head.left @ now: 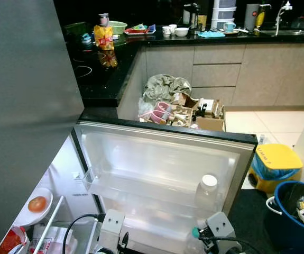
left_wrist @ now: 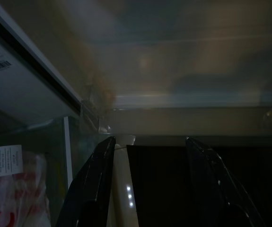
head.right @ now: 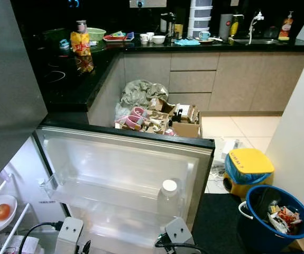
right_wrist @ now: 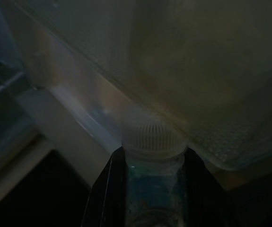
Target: Restocking fridge
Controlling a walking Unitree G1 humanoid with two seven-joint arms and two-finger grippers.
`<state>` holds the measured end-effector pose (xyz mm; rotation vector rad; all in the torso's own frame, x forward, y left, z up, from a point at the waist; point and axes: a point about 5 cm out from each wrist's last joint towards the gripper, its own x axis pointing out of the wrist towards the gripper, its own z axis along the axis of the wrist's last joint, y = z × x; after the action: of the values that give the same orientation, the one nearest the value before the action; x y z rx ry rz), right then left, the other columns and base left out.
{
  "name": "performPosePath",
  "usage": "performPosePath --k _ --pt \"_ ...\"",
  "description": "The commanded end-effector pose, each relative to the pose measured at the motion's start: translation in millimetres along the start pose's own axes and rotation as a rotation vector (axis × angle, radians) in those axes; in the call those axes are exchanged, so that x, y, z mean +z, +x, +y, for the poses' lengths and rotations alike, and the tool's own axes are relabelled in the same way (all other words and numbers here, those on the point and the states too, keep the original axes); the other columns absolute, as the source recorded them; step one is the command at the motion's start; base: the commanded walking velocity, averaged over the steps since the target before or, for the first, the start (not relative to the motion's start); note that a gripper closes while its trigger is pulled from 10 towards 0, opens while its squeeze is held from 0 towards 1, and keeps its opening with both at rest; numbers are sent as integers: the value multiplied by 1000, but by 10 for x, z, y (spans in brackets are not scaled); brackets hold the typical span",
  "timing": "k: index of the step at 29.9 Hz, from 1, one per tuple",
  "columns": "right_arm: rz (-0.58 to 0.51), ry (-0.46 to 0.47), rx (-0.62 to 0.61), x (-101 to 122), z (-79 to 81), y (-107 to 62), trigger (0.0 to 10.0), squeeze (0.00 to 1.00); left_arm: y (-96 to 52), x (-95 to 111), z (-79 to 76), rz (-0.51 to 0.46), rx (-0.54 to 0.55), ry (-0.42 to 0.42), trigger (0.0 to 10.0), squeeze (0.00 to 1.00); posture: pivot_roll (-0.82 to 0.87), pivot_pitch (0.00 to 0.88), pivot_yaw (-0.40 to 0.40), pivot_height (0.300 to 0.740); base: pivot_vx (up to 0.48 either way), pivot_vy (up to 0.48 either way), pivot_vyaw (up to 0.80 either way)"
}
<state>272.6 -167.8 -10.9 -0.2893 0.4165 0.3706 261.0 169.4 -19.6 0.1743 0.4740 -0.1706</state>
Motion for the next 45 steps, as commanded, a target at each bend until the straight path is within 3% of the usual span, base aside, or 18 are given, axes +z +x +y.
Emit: performPosePath --k 1,7,9,15,22,27,31,33,35,43,45 --pt "-75 -43 -92 260 -250 60 10000 0 -7 -33 -27 12 -6 -6 10000 0 -22 88 36 740 0 0 0" --pt "-37 -59 -175 296 -490 38 10000 0 -5 -30 -9 13 -3 -3 10000 0 -20 88 33 740 0 0 0" --pt "27 -56 -208 188 -532 -1 10000 0 -8 -40 -9 17 -2 -6 10000 0 -20 88 31 740 0 0 0" --pt "149 -40 -164 -196 -263 -104 10000 0 -18 -65 -39 21 -9 -8 10000 0 -19 91 31 740 0 0 0" --pt "180 3 -139 -381 -38 -170 10000 0 -18 -79 -43 31 -12 3 10000 0 -23 94 37 740 0 0 0" --pt "188 11 -142 -416 5 -185 10000 0 -12 -74 -48 33 -14 5 10000 0 -26 97 40 740 0 0 0" --pt "63 91 -95 -297 103 -150 10000 0 -3 -62 -82 30 -24 6 10000 0 -33 100 44 740 0 0 0" --pt "-101 159 -45 -68 81 -100 10000 0 0 -57 -88 29 -28 6 10000 0 -36 98 43 740 0 0 0" --pt "-177 183 -21 59 46 -76 10000 0 0 -56 -87 28 -27 4 10000 0 -37 99 43 740 0 0 0" --pt "-282 178 -28 334 -129 -13 10000 0 3 -53 -81 27 -27 2 10000 0 -36 99 45 740 0 0 0" --pt "-284 142 -45 433 -240 22 10000 0 3 -50 -81 26 -29 4 10000 0 -35 98 45 740 0 0 0"
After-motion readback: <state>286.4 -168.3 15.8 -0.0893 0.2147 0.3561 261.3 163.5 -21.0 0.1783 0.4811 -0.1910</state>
